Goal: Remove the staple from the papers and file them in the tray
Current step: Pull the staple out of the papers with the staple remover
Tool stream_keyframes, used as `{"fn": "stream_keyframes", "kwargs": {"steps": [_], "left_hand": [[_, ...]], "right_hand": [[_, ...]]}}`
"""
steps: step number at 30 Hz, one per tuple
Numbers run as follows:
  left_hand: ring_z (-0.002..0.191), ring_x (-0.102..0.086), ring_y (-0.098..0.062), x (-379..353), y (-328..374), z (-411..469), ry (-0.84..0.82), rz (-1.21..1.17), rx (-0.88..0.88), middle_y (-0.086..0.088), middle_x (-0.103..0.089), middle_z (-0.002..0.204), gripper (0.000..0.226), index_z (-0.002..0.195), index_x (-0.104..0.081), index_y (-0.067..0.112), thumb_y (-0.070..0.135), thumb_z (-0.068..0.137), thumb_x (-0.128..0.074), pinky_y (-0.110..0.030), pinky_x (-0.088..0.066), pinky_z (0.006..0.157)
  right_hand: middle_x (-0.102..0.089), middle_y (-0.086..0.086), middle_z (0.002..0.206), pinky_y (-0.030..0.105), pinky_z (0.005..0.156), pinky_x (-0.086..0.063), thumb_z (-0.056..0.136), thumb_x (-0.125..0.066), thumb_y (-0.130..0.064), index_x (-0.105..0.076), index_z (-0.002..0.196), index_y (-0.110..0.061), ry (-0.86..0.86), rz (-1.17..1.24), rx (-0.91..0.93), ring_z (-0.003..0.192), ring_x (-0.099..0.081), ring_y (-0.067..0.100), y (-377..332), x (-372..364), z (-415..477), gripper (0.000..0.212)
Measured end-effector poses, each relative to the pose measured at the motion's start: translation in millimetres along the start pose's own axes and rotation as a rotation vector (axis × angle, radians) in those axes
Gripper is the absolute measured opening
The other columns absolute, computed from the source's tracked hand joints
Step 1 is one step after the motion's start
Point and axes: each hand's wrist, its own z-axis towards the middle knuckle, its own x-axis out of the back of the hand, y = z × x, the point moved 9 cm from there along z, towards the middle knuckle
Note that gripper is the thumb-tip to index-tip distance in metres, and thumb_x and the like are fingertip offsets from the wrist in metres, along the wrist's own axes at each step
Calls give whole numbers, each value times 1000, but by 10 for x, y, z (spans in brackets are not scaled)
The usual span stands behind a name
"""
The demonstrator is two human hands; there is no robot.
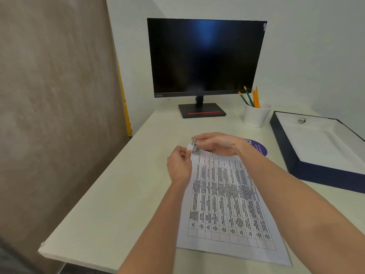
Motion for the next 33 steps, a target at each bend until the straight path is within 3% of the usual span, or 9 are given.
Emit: {"fn": "stream_keyframes", "kwargs": {"steps": [12, 22, 29, 33], "left_hand": [[54, -47, -6, 0, -39, 15, 10, -77, 15, 8, -53, 60, 13, 77, -60, 10, 15, 90, -62, -24, -37, 62], [58, -54, -8, 3, -88, 45, 10, -117, 59, 5, -59, 65, 9, 79, -66, 10, 16, 86, -66, -24, -45, 66], [57, -52, -8, 18, -89, 34, 25, -138, 72, 6, -58, 63, 12, 81, -67, 9, 16, 88, -60, -26, -47, 67], [60, -52, -13, 36, -67, 25, 41, -107, 54, 3, -59, 67, 14, 84, -66, 7, 11, 90, -55, -27, -45, 66]], "right_hand": [[-63, 12, 126, 42, 105, -44, 83, -71, -23, -61, 126, -19, 68, 27, 10, 120, -57, 26, 28, 5, 31, 44], [-64, 10, 123, 28, 89, -49, 87, -66, -23, -57, 129, -11, 102, 61, 44, 113, -60, 21, 9, -26, -20, 45], [-64, 9, 125, 36, 103, -46, 84, -70, -24, -58, 128, -12, 119, 100, 54, 119, -58, 21, 93, -12, 26, 47], [-65, 10, 124, 34, 98, -48, 84, -69, -23, -58, 128, -11, 116, 113, 50, 116, -60, 21, 104, -24, 27, 46]]}}
